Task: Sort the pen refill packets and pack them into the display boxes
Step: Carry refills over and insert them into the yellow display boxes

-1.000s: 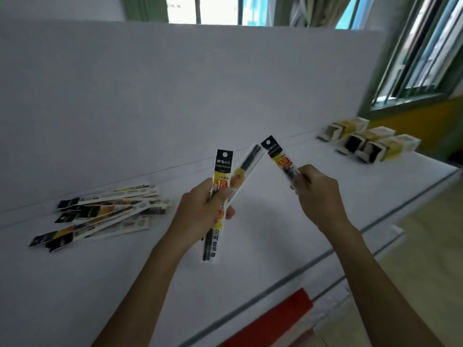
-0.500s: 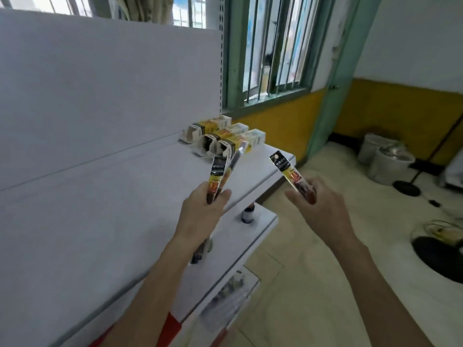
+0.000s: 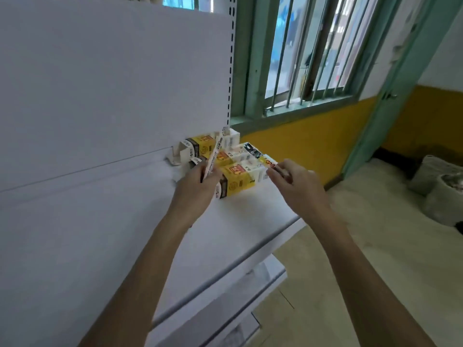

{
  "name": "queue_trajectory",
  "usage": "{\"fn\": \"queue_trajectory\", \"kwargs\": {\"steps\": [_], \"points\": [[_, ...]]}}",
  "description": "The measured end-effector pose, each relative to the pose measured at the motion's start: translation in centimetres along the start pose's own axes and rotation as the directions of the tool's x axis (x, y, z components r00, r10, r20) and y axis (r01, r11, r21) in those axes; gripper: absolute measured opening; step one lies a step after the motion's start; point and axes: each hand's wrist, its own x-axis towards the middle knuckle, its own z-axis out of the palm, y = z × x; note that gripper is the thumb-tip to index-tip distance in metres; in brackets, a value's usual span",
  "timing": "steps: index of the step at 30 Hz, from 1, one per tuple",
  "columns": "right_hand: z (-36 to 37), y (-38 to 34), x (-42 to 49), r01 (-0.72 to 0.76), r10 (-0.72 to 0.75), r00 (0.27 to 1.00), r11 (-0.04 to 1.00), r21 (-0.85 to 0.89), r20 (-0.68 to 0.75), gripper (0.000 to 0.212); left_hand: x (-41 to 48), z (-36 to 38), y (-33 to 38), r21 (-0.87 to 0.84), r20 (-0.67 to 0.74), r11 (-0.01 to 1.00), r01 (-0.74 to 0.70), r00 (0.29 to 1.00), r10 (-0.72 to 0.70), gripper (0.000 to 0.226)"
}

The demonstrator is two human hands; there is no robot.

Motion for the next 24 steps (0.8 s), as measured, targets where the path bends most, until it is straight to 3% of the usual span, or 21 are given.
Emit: {"fn": "queue_trajectory", "kwargs": {"steps": [6,13,16,19,24], "points": [[3.7,-0.1,10.1,0.148,-0.158,0.97,0.987,0.069,0.186,0.027,4.5,-1.1,0.8,-0.012,-0.236,0.996,0.089,0.968,-0.089,0.024],[9.9,-2.3,19.4,0.46,-0.422,0.802,0.888,0.014,0.423,0.025,6.9,-1.8,-0.8,-0.171,-0.477,0.954,0.245,0.827,-0.297,0.019],[12.2,-1.6,21.9,0.534,-0.468,0.73,0.846,0.012,0.498,0.031,7.4,-1.1,-0.8,-0.141,-0.523,0.946,0.29,0.79,-0.32,0.018],[14.0,-1.2,23.9,0.578,-0.515,0.667,0.814,0.061,0.538,0.043,7.0,0.0,-0.1,0.038,-0.472,0.929,0.368,0.826,-0.308,0.013],[15.2,-1.5,24.9,0.657,-0.547,0.617,0.754,0.013,0.565,0.044,6.7,3.0,0.4,0.309,-0.128,0.891,0.332,0.943,-0.307,0.049]]}}
